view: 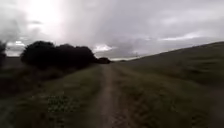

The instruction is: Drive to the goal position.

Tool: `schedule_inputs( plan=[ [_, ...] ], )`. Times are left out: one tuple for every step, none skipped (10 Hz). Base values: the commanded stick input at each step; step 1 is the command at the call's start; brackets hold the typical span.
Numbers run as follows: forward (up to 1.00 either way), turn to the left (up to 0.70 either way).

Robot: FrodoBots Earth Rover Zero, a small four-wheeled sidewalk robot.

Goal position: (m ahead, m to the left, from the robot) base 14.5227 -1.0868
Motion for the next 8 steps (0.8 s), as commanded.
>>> schedule_inputs(
  plan=[
    [0.70,0.00],
    [0.70,0.00],
    [0.70,0.00],
    [0.70,-0.17],
    [0.70,-0.33],
    [0.70,0.00],
    [0.70,0.00],
    [0.70,0.00]
  ],
)
